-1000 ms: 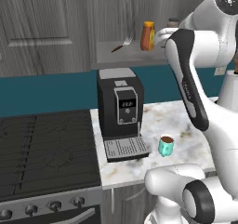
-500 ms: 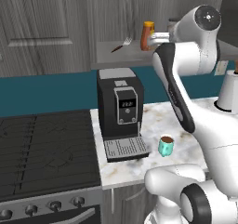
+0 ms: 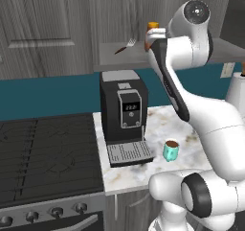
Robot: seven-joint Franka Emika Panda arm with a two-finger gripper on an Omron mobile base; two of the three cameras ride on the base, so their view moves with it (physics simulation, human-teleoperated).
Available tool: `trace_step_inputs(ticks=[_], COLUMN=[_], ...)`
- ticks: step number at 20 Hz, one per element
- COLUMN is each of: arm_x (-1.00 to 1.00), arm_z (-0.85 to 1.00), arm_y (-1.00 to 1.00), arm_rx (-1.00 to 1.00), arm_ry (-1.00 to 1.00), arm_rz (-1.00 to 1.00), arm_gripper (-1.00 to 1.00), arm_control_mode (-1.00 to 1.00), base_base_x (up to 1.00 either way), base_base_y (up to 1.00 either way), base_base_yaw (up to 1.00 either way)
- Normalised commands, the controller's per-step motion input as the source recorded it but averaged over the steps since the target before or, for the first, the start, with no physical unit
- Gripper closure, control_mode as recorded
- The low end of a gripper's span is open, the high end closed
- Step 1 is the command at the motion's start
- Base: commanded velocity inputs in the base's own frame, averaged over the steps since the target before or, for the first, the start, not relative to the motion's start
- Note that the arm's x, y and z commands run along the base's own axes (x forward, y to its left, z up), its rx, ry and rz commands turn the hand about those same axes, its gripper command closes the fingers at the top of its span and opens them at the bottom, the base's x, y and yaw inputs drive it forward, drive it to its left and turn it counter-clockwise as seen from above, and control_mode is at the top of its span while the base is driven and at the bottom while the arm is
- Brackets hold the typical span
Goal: Pick the cinnamon and honey bottle from the cabinet and place them next to the mug.
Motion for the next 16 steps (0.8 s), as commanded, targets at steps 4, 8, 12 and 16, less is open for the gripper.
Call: trace_step_inputs(ticks=[4,8,12,16], arm_x=[0.0,0.01,0.08,0.25], arm_z=[0.0,0.0,0.0,0.0], arm_y=[0.0,0.0,0.0,0.0], arm_rx=[0.06,0.04,0.03,0.0], arm_ry=[0.0,0.01,0.04,0.0], arm_rz=[0.04,0.08,0.11,0.03], arm_gripper=[-1.0,-1.0,-1.0,-1.0], arm_control_mode=[-1.0,-1.0,-1.0,-1.0], base_base_x=[0.0,0.0,0.0,0.0], base_base_y=[0.0,0.0,0.0,0.0], base_base_yaw=[0.0,0.0,0.0,0.0])
